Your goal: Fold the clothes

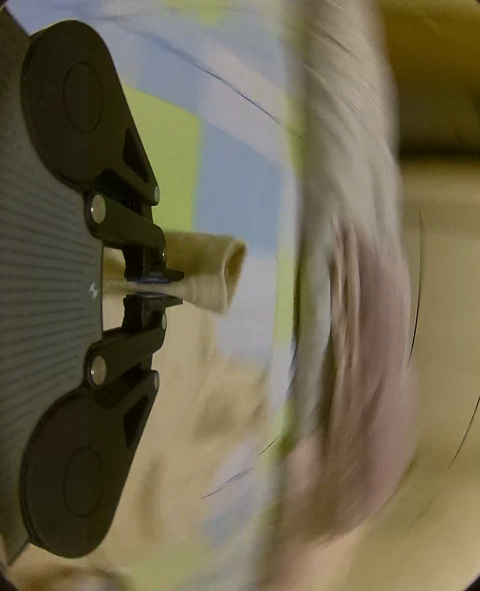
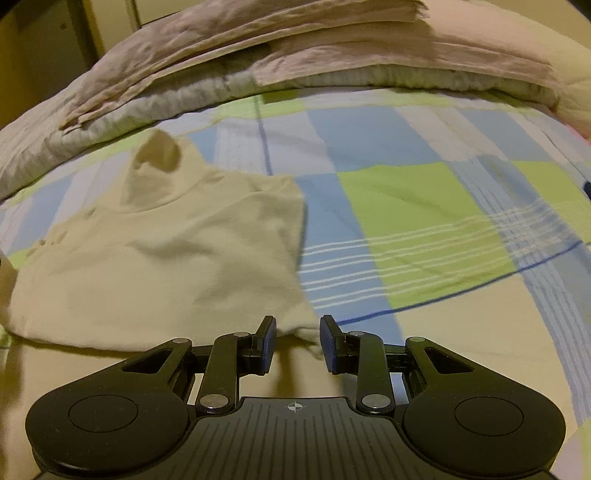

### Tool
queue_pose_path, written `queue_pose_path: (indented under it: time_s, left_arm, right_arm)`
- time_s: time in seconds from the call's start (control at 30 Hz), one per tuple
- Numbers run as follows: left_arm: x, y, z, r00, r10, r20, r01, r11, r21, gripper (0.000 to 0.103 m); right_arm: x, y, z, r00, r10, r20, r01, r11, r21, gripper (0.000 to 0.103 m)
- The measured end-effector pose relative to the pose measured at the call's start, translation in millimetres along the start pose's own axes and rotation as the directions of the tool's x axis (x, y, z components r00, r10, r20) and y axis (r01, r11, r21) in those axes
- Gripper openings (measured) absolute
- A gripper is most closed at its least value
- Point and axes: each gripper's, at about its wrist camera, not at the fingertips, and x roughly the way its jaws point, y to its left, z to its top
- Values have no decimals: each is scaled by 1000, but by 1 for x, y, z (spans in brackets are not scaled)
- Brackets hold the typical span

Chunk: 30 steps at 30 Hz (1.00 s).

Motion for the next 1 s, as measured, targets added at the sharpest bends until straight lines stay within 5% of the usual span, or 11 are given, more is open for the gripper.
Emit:
queue_pose_path:
  time_s: [0.07, 0.13, 0.2, 0.3, 0.37, 0.43, 0.53, 0.67, 0.8, 0.93, 1.0]
  left_arm:
    - [18, -33, -7, 995, -57, -78, 68, 986, 150, 19]
    - [35, -47, -19, 981, -78, -178, 112, 975, 193, 22]
    - [34, -46, -25, 978, -86, -190, 122, 974, 189, 25]
    - [15, -26, -18, 974, -162, -158, 176, 981, 80, 39]
    - [2, -10, -9, 961, -258, -103, 255, 966, -38, 37]
    - [-1, 5, 1, 956, -290, -41, 281, 948, -151, 25]
    - [14, 17, 7, 966, -256, -37, 240, 940, -241, 21]
    - [56, 12, -3, 968, -204, -143, 170, 961, -218, 21]
    - [71, 0, -8, 971, -172, -166, 155, 982, -110, 21]
    - [57, 8, 3, 978, -182, -99, 169, 978, -125, 20]
    - [64, 9, -1, 971, -189, -146, 171, 977, -126, 20]
  right_arm:
    - [-1, -6, 1, 1000, -4, -1, 4, 1000, 13, 30]
    - [-3, -10, 3, 1000, -6, 0, 6, 1000, 21, 30]
    - [-5, -14, 5, 1000, -3, 10, 2, 1000, 24, 30]
    - [-9, -19, 10, 999, 12, 32, -13, 999, 31, 30]
    - [-11, -23, 14, 998, 32, 54, -34, 998, 46, 30]
    - [-13, -23, 20, 993, 66, 94, -71, 996, 57, 30]
    - [-9, -16, 32, 979, 131, 158, -139, 989, 42, 30]
    - [13, 1, 49, 953, 211, 219, -212, 977, -16, 30]
    - [79, 17, 54, 992, 105, 70, -95, 986, -134, 30]
    - [65, 14, 65, 990, 108, 90, -97, 989, -116, 30]
    - [46, 14, 68, 982, 125, 139, -110, 988, -111, 30]
